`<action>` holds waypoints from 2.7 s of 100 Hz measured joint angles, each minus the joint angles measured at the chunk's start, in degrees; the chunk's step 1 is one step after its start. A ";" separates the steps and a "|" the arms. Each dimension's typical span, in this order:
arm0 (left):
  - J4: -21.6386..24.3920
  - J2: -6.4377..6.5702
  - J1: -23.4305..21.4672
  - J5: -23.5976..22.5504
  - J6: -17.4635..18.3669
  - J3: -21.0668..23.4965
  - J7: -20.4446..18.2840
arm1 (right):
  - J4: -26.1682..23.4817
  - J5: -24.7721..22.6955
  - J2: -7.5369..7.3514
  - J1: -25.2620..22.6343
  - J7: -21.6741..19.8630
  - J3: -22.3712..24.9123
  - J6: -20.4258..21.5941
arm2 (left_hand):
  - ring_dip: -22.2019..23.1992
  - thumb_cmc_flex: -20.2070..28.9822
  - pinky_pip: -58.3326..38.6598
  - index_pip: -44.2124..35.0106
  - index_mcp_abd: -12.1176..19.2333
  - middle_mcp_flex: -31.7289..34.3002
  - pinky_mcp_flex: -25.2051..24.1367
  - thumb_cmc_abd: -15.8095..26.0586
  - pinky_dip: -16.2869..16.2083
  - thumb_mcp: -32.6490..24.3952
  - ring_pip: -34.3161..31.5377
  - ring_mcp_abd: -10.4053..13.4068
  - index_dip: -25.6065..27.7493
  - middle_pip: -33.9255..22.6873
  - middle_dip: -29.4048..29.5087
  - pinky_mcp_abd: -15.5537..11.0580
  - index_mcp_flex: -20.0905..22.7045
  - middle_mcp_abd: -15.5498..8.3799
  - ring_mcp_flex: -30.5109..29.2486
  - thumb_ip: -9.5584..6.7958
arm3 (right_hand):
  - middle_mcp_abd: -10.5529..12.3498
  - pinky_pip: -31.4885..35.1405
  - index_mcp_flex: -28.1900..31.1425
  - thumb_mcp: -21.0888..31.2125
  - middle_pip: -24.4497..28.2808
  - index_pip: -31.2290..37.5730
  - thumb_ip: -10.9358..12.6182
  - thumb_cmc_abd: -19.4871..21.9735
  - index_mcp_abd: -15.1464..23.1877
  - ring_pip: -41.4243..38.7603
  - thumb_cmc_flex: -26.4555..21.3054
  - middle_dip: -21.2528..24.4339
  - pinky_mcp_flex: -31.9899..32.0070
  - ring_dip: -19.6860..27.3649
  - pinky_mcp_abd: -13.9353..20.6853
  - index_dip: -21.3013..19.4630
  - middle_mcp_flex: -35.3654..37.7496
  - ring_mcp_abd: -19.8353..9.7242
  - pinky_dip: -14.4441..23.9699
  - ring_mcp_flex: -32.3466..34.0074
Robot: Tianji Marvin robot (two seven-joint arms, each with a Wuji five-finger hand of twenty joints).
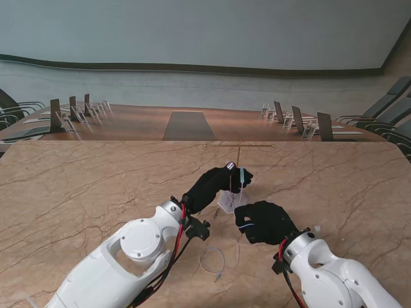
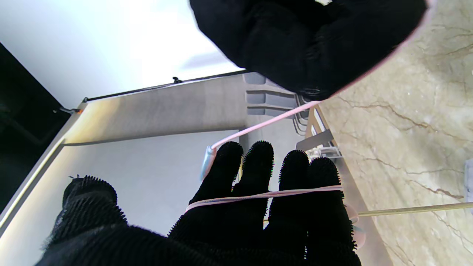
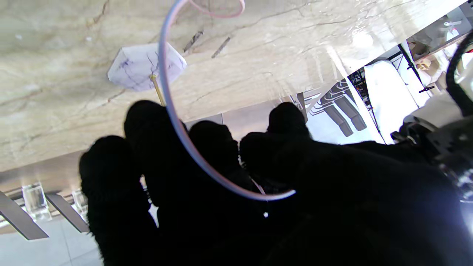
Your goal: Take the wired earphone off the rack, coil the cable and place them on the table
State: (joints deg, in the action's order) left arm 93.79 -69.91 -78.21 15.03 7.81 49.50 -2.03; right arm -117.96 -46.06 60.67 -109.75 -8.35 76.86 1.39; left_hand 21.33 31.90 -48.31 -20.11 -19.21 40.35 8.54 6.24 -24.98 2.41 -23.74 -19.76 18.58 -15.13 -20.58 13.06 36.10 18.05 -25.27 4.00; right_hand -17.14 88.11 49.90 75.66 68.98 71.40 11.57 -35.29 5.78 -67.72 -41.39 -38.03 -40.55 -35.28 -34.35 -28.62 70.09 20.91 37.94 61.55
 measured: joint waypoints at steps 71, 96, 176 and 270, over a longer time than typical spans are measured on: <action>1.66 0.25 -0.94 -0.02 1.77 0.87 0.16 | 6.46 2.20 1.79 0.04 10.67 -4.06 -2.30 | 0.00 0.11 0.01 0.02 0.91 -1.07 0.62 0.00 0.05 -0.56 -0.11 0.05 0.04 -0.10 0.00 0.14 -4.39 0.00 -0.09 -0.01 | -2.36 -3.45 -24.98 -8.83 0.68 9.26 -10.65 0.05 1.69 2.35 1.35 5.22 16.63 0.06 9.38 5.78 -18.45 -1.32 -1.98 -16.60; 1.82 0.30 -1.14 0.18 2.33 1.45 0.08 | 7.22 3.62 2.05 -0.95 12.22 -4.30 -3.81 | -0.01 0.13 0.01 0.03 3.19 -1.07 1.31 0.00 0.05 -0.56 -0.11 -0.68 0.05 -0.24 0.00 1.07 -5.21 0.00 -0.32 -0.01 | -3.15 -4.94 -28.98 -16.49 1.30 10.04 -11.76 3.02 1.57 3.26 5.55 4.42 20.39 0.07 11.13 5.34 -23.37 -1.58 -2.07 -20.51; 2.13 0.44 -0.25 2.91 0.63 -0.89 -2.06 | 14.43 -4.61 0.38 9.18 6.68 -12.27 -6.28 | -0.01 0.14 0.01 0.02 3.19 -2.90 2.07 0.00 0.05 -0.56 -0.69 -0.82 0.05 -0.50 -0.23 1.37 -8.97 -0.01 -0.55 -0.01 | -1.84 -1.35 0.61 2.63 0.00 1.41 -16.19 -5.50 4.85 1.52 -7.47 6.78 12.02 5.72 10.24 -21.76 -13.10 -1.81 -4.05 -13.54; 5.76 1.57 -2.40 6.10 -1.57 -1.36 -7.14 | 27.76 -6.42 1.22 22.91 10.37 -18.95 -13.65 | 0.50 0.15 -4.22 -0.16 4.20 -2.66 10.46 0.00 -0.72 -0.56 -3.75 -5.78 0.10 -2.17 -0.69 8.79 -11.54 0.17 -4.61 -0.01 | -1.83 -0.20 0.61 3.60 0.57 2.03 -16.19 -6.17 5.02 0.20 -7.29 6.08 10.29 5.82 9.53 -21.78 -12.39 -1.68 -4.06 -11.96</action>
State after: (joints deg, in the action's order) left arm 99.55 -68.34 -80.61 21.13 6.24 48.14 -9.17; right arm -90.20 -52.48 61.89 -86.84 2.02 57.91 -12.26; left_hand 21.83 32.06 -52.53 -20.27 -15.01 37.69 19.00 6.24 -25.70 1.85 -27.48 -25.54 18.68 -17.30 -21.27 21.85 24.56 18.22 -29.88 3.99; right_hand -18.98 87.91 50.51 79.25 69.55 73.42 -4.63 -41.46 10.79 -67.51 -48.68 -31.95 -30.25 -29.46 -24.82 -50.41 57.71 19.24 33.88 49.59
